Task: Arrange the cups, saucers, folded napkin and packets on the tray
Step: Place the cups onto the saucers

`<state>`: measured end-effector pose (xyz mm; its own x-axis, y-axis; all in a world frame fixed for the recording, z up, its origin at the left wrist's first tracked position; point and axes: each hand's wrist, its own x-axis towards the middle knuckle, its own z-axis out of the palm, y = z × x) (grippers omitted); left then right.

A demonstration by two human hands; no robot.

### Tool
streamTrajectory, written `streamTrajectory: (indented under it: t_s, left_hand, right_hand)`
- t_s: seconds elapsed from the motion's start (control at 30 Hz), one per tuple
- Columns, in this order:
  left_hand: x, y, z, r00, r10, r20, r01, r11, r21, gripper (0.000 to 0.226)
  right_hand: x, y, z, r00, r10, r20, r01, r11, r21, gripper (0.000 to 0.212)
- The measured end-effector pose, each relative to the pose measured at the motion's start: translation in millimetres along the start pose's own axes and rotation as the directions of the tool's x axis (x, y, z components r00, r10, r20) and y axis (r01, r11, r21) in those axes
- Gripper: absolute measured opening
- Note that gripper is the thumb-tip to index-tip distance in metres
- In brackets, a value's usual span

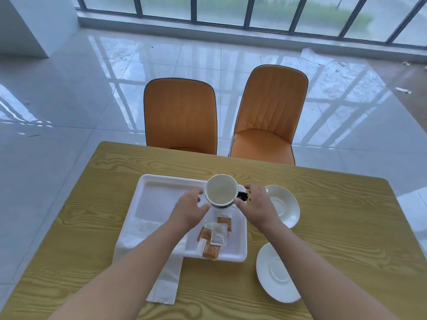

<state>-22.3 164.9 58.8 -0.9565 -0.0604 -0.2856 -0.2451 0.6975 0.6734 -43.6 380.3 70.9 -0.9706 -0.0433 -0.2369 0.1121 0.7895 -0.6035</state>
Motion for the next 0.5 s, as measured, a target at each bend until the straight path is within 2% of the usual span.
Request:
streamTrajectory:
  t_s: [0.17, 0.37, 0.5]
  left_hand:
    - [15.4, 0.9, 5.8, 0.998, -0.06, 0.011, 0.06, 0.995, -0.074, 0.054]
    - [28.9, 4.5, 12.6, 0.995, -0.103, 0.012, 0.103, 0.984, -0.147, 0.04]
    - [31.9, 7.1, 16.5, 0.994, -0.104, 0.021, 0.106, 0.975, -0.194, 0.03]
  right_hand:
    - [18.4, -2.6, 7.6, 0.981, 0.181, 0.076, -0.193, 0.956, 0.22, 0.06]
    - [27.2, -4.0, 15.8, 0.971, 0.213, 0.11, -0.234, 0.938, 0.254, 0.055]
    - [30.4, -4.7, 18.1, 0.968, 0.218, 0.124, -0.245, 0.93, 0.273, 0.039]
